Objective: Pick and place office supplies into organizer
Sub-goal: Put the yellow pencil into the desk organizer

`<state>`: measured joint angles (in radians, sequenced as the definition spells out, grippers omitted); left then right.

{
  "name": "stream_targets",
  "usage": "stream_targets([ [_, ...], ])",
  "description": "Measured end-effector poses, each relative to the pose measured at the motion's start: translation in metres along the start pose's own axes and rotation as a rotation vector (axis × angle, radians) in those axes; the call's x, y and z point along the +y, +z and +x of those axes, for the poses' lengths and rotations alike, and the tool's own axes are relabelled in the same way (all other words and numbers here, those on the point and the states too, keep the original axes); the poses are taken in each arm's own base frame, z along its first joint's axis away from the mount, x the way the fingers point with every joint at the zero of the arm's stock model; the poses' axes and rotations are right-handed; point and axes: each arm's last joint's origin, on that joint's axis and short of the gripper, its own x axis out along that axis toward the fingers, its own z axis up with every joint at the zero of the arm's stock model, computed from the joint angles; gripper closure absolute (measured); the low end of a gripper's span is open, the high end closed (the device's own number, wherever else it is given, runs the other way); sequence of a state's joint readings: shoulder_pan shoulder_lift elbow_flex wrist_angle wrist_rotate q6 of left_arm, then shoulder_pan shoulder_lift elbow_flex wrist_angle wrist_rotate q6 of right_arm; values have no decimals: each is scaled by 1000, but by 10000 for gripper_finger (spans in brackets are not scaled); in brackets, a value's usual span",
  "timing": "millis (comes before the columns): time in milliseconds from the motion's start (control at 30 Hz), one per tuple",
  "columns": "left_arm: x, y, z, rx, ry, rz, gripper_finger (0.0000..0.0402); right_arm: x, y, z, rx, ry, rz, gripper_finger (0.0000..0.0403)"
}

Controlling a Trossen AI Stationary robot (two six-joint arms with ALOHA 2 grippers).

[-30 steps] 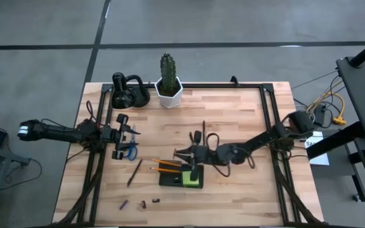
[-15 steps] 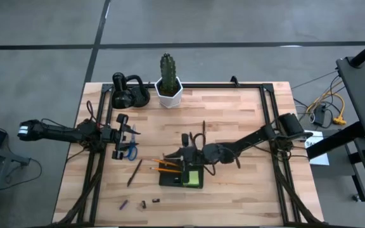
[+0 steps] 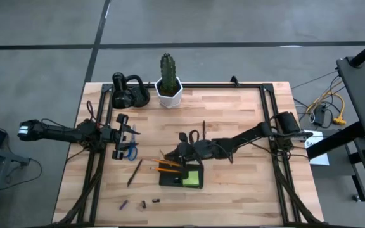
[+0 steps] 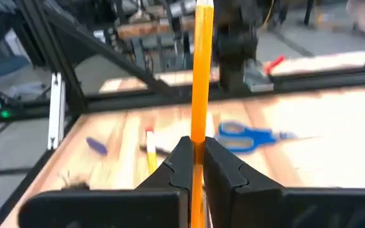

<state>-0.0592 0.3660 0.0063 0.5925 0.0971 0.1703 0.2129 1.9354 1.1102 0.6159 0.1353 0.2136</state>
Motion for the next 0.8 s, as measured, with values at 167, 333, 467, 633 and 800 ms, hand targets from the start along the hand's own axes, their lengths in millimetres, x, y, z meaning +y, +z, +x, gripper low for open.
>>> stream_targets([
  [167,0,0,0,-1,0,0,232,1,-2,2,93,3,4,392],
  [333,0,0,0,0,0,0,232,1,-1,4,150,21,8,392],
  [467,0,0,0,0,0,0,232,2,0,4,181,43,9,392],
  [633,0,0,0,0,0,-1,232,1,0,5,261,38,30,392],
  [800,0,0,0,0,0,-1,232,1,3,6,260,45,40,392],
])
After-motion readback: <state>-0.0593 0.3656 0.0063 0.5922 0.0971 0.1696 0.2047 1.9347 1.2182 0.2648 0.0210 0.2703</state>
